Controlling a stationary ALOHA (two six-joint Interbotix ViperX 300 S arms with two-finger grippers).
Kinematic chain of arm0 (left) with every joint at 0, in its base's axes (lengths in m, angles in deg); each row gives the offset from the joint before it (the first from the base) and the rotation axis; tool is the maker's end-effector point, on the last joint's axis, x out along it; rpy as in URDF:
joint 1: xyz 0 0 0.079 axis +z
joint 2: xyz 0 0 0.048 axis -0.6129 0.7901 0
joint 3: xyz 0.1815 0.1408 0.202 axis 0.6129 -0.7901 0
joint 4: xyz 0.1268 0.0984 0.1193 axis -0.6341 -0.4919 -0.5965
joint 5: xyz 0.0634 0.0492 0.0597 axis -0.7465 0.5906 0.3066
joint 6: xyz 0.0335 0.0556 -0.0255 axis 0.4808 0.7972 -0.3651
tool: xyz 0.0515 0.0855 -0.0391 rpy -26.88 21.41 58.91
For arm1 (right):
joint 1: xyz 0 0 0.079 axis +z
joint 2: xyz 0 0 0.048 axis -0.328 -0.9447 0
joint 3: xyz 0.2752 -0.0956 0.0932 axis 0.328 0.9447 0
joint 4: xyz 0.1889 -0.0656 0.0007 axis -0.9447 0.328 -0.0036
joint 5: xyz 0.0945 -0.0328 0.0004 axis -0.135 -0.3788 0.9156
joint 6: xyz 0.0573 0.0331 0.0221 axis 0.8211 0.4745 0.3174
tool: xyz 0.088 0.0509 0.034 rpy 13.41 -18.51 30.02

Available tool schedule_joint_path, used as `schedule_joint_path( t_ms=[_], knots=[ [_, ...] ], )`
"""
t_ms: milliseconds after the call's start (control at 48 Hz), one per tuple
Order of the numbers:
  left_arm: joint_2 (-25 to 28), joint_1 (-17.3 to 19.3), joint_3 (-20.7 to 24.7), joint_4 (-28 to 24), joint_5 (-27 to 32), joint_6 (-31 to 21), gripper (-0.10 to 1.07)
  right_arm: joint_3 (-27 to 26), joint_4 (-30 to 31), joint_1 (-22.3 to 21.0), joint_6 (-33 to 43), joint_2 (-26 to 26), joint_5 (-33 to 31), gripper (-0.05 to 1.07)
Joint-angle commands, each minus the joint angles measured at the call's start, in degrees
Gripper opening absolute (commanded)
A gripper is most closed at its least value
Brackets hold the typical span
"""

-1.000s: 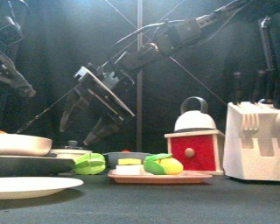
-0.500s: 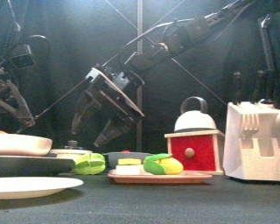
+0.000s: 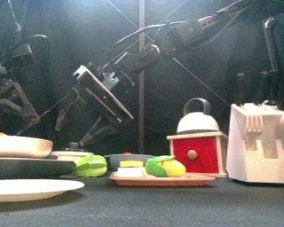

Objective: Grab pan

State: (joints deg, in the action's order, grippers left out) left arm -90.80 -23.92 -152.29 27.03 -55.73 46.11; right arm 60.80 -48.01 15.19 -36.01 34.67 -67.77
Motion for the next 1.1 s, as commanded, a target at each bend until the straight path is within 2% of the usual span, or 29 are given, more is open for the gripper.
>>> schedule_joint_path(
  t_ms=[0,1083],
  knots=[
    [-0.70,0.70,0.97,0.00,-0.44,0.09,0.65,-1.58,0.00,-0.35,0.00,1.23,0.44,0.98],
    [-0.79,0.79,0.79,0.09,-0.44,0.00,0.65,-2.99,0.00,-0.35,0.09,-0.53,0.70,0.98]
  ],
)
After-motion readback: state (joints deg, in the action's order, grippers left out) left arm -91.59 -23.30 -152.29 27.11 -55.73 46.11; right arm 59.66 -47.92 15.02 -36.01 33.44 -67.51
